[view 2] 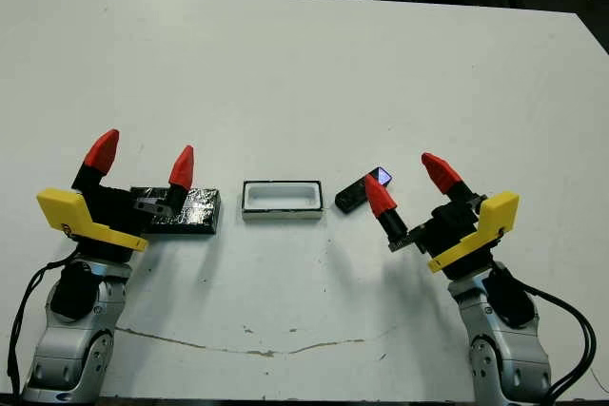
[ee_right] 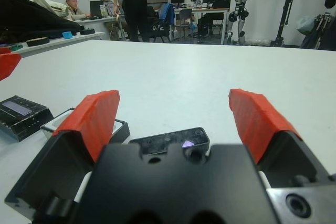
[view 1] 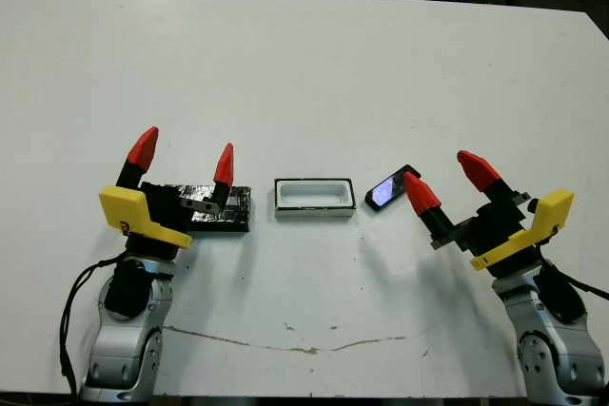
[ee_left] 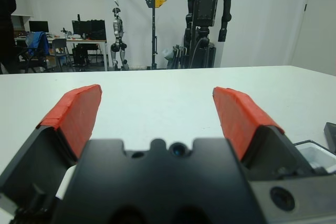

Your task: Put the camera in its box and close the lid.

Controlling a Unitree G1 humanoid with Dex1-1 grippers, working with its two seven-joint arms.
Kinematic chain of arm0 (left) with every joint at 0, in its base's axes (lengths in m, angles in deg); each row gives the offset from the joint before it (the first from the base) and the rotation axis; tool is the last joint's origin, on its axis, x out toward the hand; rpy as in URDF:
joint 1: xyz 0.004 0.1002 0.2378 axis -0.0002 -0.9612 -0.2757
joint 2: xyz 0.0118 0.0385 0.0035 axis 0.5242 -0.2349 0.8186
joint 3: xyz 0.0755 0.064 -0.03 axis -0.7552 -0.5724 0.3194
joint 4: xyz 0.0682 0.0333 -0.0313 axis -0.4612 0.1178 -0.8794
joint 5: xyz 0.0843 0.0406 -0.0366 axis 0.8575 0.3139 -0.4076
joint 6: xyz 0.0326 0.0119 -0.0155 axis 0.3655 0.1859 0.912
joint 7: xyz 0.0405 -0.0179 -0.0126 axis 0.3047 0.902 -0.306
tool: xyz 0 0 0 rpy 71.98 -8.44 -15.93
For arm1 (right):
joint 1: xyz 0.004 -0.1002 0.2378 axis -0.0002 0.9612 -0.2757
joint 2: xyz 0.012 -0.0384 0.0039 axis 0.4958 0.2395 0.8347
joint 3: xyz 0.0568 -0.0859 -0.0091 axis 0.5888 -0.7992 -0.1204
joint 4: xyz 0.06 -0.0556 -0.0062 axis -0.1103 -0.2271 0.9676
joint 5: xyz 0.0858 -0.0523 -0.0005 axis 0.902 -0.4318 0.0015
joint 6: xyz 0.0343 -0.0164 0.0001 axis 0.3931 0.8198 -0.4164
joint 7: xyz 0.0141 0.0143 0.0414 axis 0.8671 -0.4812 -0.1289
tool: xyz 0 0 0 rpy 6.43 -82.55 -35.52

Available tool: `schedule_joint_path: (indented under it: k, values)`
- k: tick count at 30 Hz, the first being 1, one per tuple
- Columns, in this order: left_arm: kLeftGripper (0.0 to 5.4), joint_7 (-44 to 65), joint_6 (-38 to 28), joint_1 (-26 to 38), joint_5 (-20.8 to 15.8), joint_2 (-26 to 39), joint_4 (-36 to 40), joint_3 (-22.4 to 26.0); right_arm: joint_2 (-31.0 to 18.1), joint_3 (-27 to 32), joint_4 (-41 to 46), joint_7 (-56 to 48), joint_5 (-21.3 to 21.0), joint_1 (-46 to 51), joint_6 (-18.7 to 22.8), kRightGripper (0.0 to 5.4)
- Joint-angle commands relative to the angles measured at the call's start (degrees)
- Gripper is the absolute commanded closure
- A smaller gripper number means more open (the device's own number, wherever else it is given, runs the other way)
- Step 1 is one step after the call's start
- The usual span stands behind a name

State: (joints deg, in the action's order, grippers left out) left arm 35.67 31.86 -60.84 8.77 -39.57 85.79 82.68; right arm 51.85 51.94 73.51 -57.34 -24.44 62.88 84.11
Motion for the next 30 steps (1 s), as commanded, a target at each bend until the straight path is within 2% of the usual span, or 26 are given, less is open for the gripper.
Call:
schedule_joint_path:
  k: [1,8,12,17,19,22,30]
  values:
    - [0.01,0.1,0.3,-0.9,0.0,0.0,-0.4,0.1,-0.6,0.1,-0.5,-0.4,0.1,0.0,-0.2,0.02]
    - [0.01,-0.3,0.4,-0.8,-0.2,-0.2,-0.1,0.3,-0.5,-0.4,0.1,0.1,-0.1,0.4,0.0,0.02]
    - [0.01,0.0,0.1,-0.9,-0.5,-0.3,-0.3,0.1,-2.1,0.2,-0.1,-0.5,0.4,-0.6,1.3,0.02]
    - [0.01,-0.6,0.3,-1.1,0.3,-0.4,-0.1,0.1,-11.4,3.2,-3.5,-5.3,0.7,-8.9,4.8,0.02]
    - [0.01,-0.7,0.1,-1.1,0.1,-0.7,-0.2,0.1,-15.6,3.8,-6.0,-7.4,-1.0,-13.2,4.3,0.02]
    - [0.01,-0.6,-0.3,-1.2,0.2,-0.8,-0.4,0.1,-19.0,3.7,-8.1,-9.3,-2.0,-17.4,4.4,0.02]
    - [0.01,-0.8,-0.2,-1.3,0.5,-1.0,-0.4,0.1,-28.1,-2.8,-23.8,-26.1,-6.7,-33.8,3.2,0.02]
